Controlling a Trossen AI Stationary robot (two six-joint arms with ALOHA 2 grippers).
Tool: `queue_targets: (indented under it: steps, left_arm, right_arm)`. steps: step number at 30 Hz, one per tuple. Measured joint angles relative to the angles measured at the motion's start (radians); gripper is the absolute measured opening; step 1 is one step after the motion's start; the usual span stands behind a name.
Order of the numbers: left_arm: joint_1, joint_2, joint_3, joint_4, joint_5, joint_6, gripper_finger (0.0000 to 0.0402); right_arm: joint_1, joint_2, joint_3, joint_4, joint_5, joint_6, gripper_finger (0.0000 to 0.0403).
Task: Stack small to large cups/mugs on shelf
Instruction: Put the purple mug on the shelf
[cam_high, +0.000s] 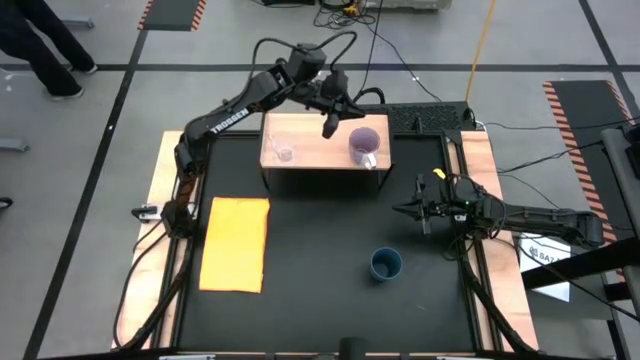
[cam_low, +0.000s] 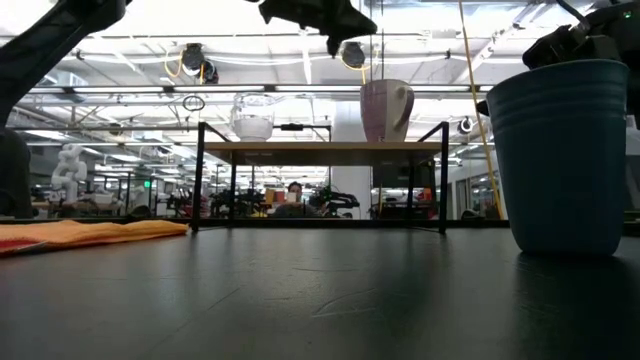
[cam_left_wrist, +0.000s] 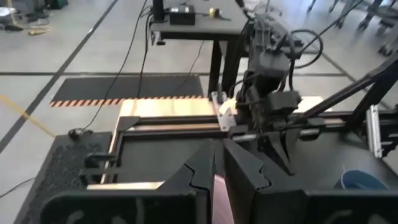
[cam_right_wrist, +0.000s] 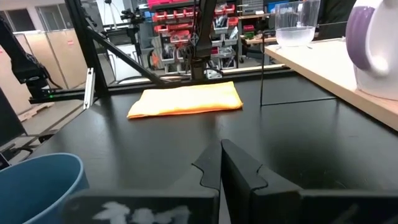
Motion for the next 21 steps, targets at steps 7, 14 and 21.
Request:
queue_targets:
  steps: [7, 14, 21]
  left_arm:
    - [0.002, -0.001, 0.003, -0.142, -0.058, 0.110, 0.0033]
    - [-0.026, -0.001, 0.002, -0.345, -0.116, 0.333, 0.0033]
    - [-0.087, -0.002, 0.002, -0.415, -0.227, 0.519, 0.0033]
  right_arm:
    - [0.000, 0.000, 0.000, 0.000, 0.000, 0.000, 0.0000]
    - [0.000, 0.000, 0.000, 0.000, 0.000, 0.002, 0.0000]
    - [0.000, 0.001, 0.000, -0.001, 0.000, 0.003, 0.0000]
